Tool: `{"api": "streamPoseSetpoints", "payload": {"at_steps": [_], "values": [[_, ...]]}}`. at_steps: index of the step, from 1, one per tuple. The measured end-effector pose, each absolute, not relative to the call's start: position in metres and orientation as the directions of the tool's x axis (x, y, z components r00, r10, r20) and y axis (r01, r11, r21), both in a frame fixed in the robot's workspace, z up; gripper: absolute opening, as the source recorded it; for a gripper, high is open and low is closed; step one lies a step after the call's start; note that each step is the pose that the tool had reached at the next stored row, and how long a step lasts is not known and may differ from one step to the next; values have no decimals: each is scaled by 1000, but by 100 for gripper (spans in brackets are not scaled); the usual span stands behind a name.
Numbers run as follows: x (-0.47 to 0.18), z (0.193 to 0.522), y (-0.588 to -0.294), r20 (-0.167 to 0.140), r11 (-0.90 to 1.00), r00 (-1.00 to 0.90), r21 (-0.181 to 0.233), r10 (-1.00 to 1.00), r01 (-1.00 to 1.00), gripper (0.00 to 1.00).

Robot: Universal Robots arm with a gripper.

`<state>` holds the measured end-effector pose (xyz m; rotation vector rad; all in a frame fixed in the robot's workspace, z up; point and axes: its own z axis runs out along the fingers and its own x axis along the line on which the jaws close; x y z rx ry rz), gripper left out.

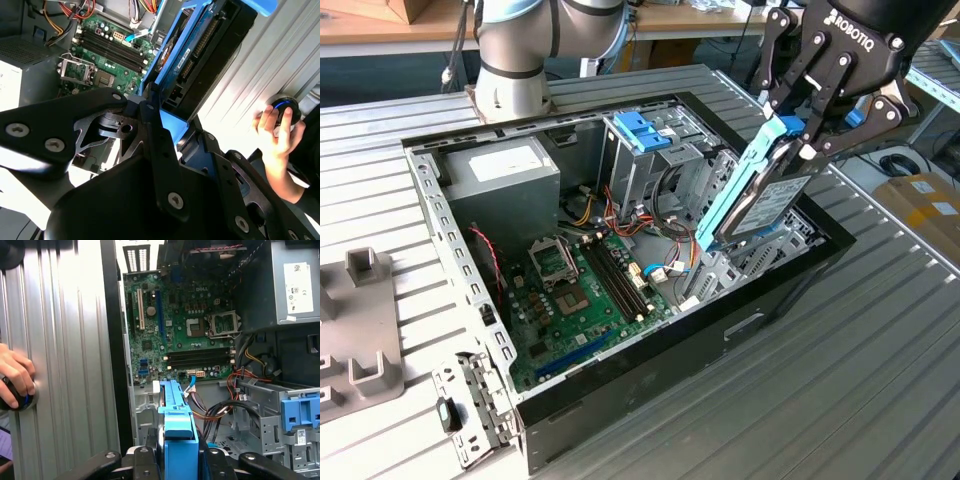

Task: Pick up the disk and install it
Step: 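Pick up the disk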

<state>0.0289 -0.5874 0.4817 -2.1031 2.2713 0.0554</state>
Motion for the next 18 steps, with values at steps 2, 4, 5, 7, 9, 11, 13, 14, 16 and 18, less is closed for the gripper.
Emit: {"api": "streamPoseSetpoints", "payload": {"at_steps": [2, 4, 5, 7, 9, 11, 13, 14, 16, 18], "values": [[31, 482, -587, -58, 77, -77, -5, -995, -997, 37], [32, 482, -587, -58, 77, -76, -5, -995, -997, 37], [33, 482, -587, -58, 77, -77, -5, -995, -997, 37], [34, 482, -587, -58, 77, -77, -5, -995, -997, 37], [36, 481, -587, -58, 77, -77, -5, -995, -997, 37], [37, 481, -588, -58, 77, -77, -5, -995, -997, 37], [38, 481, -588, -58, 77, -77, -5, -995, -997, 37], [39, 481, -588, -58, 77, -77, -5, -995, -997, 37], [40, 481, -588, -58, 77, -77, -5, -995, -997, 37], [43, 481, -588, -58, 77, -77, -5, -995, -997, 37]]}}
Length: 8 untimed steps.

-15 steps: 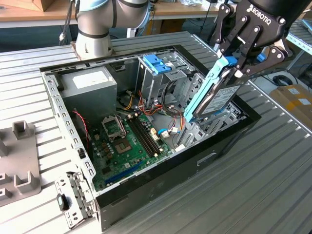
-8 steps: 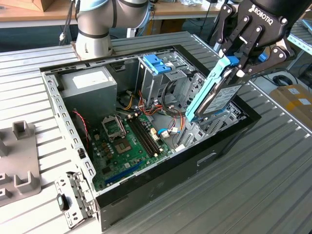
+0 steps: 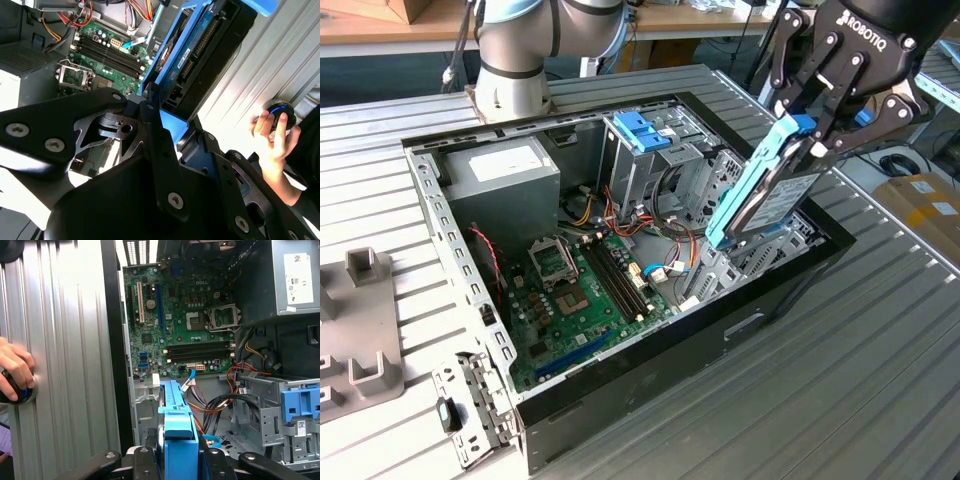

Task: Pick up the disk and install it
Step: 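Pick up the disk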

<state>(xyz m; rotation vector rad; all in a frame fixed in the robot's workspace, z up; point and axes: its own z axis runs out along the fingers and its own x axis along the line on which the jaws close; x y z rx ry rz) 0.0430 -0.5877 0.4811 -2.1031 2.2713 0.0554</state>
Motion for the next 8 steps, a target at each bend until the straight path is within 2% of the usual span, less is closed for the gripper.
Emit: {"api": "streamPoseSetpoints", "payload": {"at_steps": [8], "values": [[48, 481, -588, -58, 77, -77, -5, -995, -997, 37]]}}
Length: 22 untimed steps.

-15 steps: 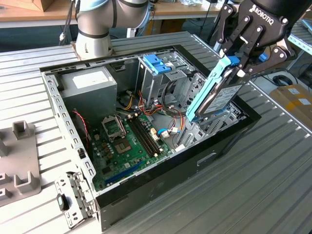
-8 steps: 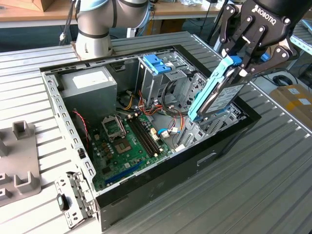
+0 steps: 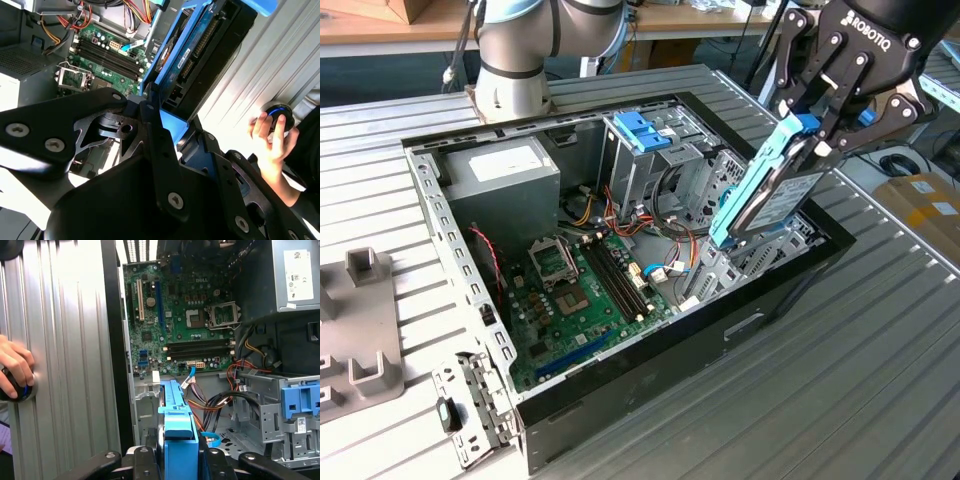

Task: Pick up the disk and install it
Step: 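Pick up the disk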

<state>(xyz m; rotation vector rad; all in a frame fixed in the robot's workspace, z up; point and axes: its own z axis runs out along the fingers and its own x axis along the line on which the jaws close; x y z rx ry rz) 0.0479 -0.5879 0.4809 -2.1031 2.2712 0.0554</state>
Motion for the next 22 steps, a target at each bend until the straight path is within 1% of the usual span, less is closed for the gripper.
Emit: {"api": "streamPoseSetpoints", "payload": {"at_steps": [22], "values": [[63, 480, -589, -58, 77, -77, -5, -995, -997, 37]]}}
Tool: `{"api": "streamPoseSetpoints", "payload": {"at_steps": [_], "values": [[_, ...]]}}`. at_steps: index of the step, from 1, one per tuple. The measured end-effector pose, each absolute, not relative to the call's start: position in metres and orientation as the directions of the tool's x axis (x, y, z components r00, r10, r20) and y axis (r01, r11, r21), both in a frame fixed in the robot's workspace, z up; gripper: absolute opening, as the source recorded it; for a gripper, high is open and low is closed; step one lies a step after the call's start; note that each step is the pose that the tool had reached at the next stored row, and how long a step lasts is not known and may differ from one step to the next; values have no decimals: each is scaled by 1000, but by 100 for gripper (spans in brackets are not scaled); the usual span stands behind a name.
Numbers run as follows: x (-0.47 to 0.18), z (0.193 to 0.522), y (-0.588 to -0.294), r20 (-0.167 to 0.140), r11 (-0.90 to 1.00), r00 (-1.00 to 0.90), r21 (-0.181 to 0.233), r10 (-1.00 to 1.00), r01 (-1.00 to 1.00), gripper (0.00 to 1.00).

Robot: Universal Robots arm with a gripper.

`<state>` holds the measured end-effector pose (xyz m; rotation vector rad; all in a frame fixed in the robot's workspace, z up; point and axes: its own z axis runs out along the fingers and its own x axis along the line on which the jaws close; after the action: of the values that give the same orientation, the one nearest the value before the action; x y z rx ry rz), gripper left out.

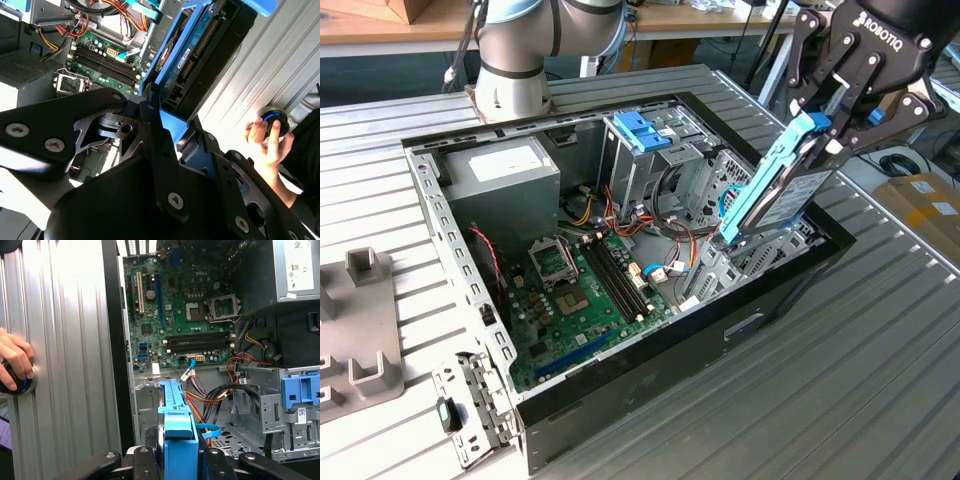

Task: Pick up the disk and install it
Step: 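Pick up the disk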

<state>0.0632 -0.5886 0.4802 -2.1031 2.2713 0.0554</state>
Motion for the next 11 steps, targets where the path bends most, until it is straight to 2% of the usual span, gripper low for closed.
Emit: {"api": "streamPoseSetpoints", "payload": {"at_steps": [11], "values": [[69, 480, -589, -58, 77, -77, -5, -995, -997, 37]]}}
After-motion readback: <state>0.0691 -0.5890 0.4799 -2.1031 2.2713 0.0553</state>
